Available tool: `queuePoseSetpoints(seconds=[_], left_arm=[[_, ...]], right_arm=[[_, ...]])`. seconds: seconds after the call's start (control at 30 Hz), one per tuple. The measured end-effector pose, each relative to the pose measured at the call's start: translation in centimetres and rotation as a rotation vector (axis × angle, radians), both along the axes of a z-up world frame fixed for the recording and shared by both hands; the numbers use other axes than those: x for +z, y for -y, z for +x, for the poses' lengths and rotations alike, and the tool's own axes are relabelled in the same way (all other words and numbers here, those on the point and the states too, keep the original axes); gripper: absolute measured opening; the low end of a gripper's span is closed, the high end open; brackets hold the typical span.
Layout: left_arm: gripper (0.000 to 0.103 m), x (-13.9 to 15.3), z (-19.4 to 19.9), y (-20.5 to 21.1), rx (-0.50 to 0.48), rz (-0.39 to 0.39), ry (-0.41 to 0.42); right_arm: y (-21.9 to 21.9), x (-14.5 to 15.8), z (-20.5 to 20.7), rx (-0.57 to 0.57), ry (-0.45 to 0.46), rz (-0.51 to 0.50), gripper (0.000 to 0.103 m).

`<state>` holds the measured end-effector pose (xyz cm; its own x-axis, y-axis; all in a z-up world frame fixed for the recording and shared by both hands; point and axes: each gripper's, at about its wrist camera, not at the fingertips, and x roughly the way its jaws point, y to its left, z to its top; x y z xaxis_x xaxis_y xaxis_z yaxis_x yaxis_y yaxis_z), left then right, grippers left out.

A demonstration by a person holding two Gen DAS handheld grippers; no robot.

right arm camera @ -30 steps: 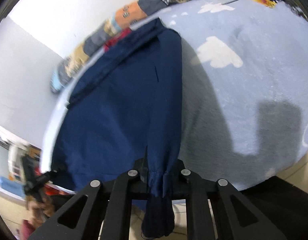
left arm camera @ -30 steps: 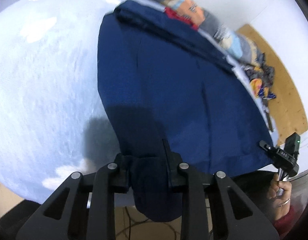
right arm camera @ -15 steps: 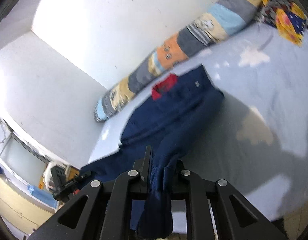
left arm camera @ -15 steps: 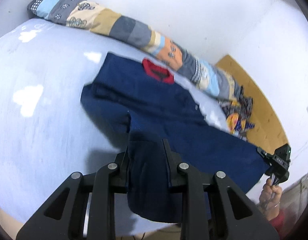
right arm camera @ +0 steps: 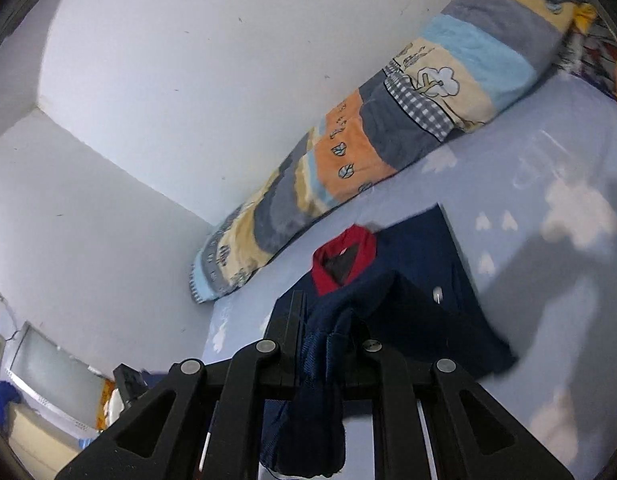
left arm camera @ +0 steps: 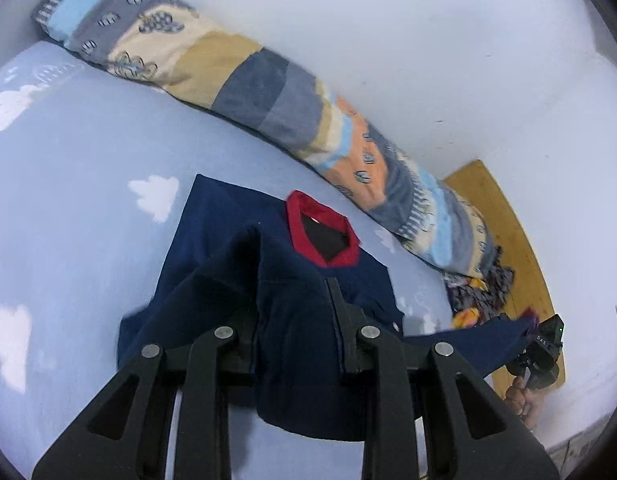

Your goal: Fold large clothes

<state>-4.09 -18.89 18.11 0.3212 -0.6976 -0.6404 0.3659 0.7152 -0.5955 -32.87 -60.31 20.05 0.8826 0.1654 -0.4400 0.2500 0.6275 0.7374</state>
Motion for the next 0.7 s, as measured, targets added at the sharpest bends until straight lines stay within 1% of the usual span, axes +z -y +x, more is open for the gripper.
queuePoseSetpoints(seconds=[0.07, 0.1, 0.13, 0.17, 0.23, 0.27, 0.3, 0.33, 0.37, 0.4, 0.43, 0.47, 0.5, 0.53, 0.6, 0.63, 0.67, 0.7], left_arm=[[0.024, -1.5, 3.0, 1.7, 0.005, 0.015, -0.044], [0.025, -2.5, 4.9, 2.8, 0.003, 0.030, -0.072], [0.025, -3.2, 6.0, 3.4, 0.010, 0.048, -0.092], [0.028, -4.4, 7.5, 4.3, 0.020, 0.066, -0.116], [0.030, -6.4, 10.1, 5.7, 0.025, 0.093, -0.159], [0.036, -7.9, 11.6, 6.4, 0.042, 0.121, -0.187], [0.039, -8.8, 12.5, 6.7, 0.053, 0.133, -0.213], [0.040, -9.9, 13.3, 6.8, 0.074, 0.146, -0.267], [0.042, -11.2, 14.2, 6.6, 0.096, 0.127, -0.301], [0.044, -12.2, 14.8, 6.3, 0.113, 0.091, -0.341], [0.048, -13.2, 15.2, 6.0, 0.130, 0.045, -0.384], [0.051, -14.0, 15.5, 5.5, 0.147, -0.003, -0.419], [0.053, -14.5, 15.7, 5.1, 0.160, -0.043, -0.435], [0.055, -14.7, 15.8, 4.7, 0.164, -0.071, -0.443], [0.055, -14.8, 15.7, 3.9, 0.162, -0.133, -0.452], [0.055, -14.5, 15.6, 3.5, 0.160, -0.167, -0.449], [0.057, -14.2, 15.7, 3.0, 0.154, -0.208, -0.449], [0.058, -13.9, 15.9, 2.5, 0.155, -0.244, -0.453]], right_arm=[[1.6, -0.9, 4.0, -0.005, -0.023, 0.016, 0.012], [2.7, -1.8, 6.6, -0.012, -0.046, 0.018, 0.012], [3.3, -2.4, 8.3, -0.017, -0.061, 0.025, 0.012], [4.3, -3.5, 10.6, -0.017, -0.083, 0.042, 0.012], [5.6, -5.7, 13.6, -0.035, -0.130, 0.050, 0.013], [6.3, -7.0, 15.2, -0.048, -0.154, 0.058, 0.015], [7.0, -8.5, 16.9, -0.051, -0.179, 0.063, 0.019], [7.5, -9.7, 17.8, -0.057, -0.196, 0.073, 0.021], [8.1, -10.8, 18.4, -0.069, -0.212, 0.088, 0.023], [9.1, -12.5, 19.3, -0.092, -0.241, 0.122, 0.032], [9.8, -13.7, 19.7, -0.098, -0.252, 0.163, 0.041], [10.3, -14.5, 19.9, -0.104, -0.247, 0.200, 0.043], [11.0, -15.5, 19.8, -0.118, -0.226, 0.254, 0.047], [11.5, -16.0, 19.6, -0.125, -0.217, 0.286, 0.049], [12.5, -16.8, 18.9, -0.124, -0.184, 0.366, 0.050], [12.7, -16.9, 18.5, -0.128, -0.171, 0.378, 0.050], [12.8, -16.6, 18.0, -0.138, -0.164, 0.368, 0.050], [12.9, -15.8, 17.4, -0.138, -0.133, 0.342, 0.050]])
